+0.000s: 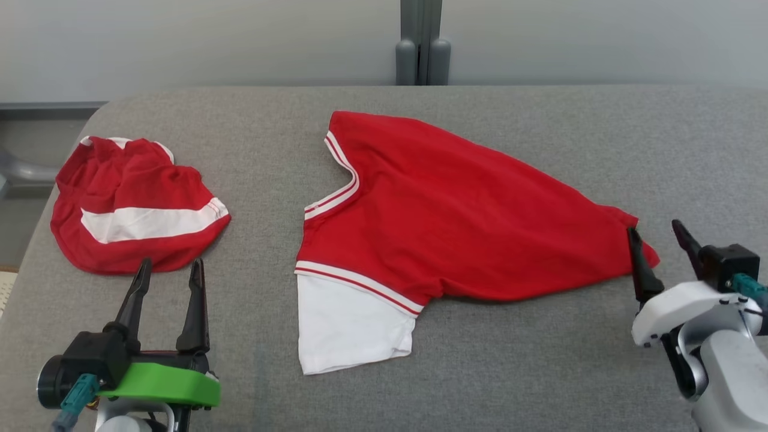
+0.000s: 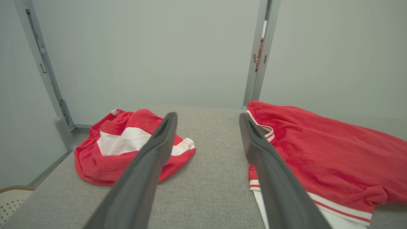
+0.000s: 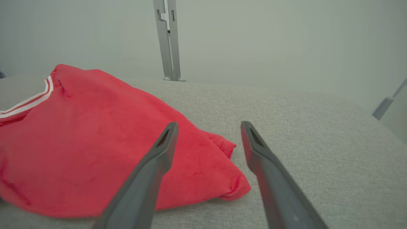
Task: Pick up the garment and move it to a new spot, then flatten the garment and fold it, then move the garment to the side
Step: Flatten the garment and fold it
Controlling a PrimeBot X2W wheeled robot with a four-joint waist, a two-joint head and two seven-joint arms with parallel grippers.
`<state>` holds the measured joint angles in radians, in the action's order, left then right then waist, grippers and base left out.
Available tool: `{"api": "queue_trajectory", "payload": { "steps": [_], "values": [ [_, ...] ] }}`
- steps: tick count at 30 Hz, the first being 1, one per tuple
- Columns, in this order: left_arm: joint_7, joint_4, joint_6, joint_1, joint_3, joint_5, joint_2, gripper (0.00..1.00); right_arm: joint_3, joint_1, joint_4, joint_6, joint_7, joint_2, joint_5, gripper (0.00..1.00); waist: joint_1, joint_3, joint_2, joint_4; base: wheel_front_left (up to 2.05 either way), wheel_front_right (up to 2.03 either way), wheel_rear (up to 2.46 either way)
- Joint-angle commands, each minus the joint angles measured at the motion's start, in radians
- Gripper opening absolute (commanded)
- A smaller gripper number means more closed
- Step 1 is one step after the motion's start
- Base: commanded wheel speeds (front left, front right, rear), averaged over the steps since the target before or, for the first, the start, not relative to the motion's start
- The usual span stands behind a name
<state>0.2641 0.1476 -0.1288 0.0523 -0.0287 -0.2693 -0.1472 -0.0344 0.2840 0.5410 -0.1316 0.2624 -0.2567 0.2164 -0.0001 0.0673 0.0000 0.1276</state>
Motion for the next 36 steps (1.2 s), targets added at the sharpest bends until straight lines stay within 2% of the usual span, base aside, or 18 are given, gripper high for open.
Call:
{"api": "queue_trajectory", "payload": {
  "steps": [1, 10, 16, 17, 18, 19, 25, 36],
  "values": [
    [0.000, 0.000, -0.003, 0.023, -0.006, -0.013, -0.001, 1.00, 0.006, 0.033, 0.036, 0.002, 0.000, -0.011, -0.008, 1.00, 0.0001, 0.044, 0.0000, 0.024, 0.00, 0.00, 0.00],
    [0.000, 0.010, -0.003, 0.079, -0.058, -0.028, -0.004, 1.00, 0.069, 0.155, 0.313, 0.002, 0.001, -0.036, -0.015, 1.00, 0.0001, 0.103, 0.0000, 0.071, 0.00, 0.00, 0.00],
    [0.000, 0.013, -0.003, 0.088, -0.064, -0.034, -0.008, 1.00, 0.089, 0.166, 0.432, 0.002, 0.002, 0.000, 0.014, 1.00, 0.0001, 0.113, 0.0000, 0.076, 0.00, 0.00, 0.00],
    [0.000, 0.014, -0.003, 0.088, -0.065, -0.033, -0.009, 1.00, 0.084, 0.167, 0.447, 0.002, 0.000, 0.012, 0.022, 0.85, 0.0001, 0.113, 0.0000, 0.076, 0.00, 0.00, 0.00],
    [0.000, 0.015, -0.003, 0.088, -0.065, -0.033, -0.010, 1.00, 0.072, 0.166, 0.456, 0.001, 0.000, 0.022, 0.029, 0.25, 0.0001, 0.111, 0.0000, 0.075, 0.00, 0.00, 0.00],
    [0.000, 0.016, -0.003, 0.088, -0.065, -0.032, -0.011, 1.00, 0.066, 0.166, 0.458, 0.001, 0.000, 0.028, 0.036, 0.00, 0.0001, 0.109, 0.0000, 0.073, 0.00, 0.00, 0.00],
    [0.000, 0.030, -0.003, 0.056, -0.056, -0.021, -0.011, 1.00, 0.053, 0.120, 0.325, 0.001, 0.002, 0.027, 0.070, 0.00, 0.0001, 0.063, 0.0000, 0.045, 0.00, 0.00, 0.00],
    [0.000, 0.039, -0.003, -0.012, -0.039, -0.004, 0.003, 1.00, 0.050, -0.132, -0.078, 0.001, 0.002, 0.011, 0.099, 0.00, 0.0001, -0.025, 0.0000, -0.021, 0.00, 0.00, 0.00]
  ]
}}
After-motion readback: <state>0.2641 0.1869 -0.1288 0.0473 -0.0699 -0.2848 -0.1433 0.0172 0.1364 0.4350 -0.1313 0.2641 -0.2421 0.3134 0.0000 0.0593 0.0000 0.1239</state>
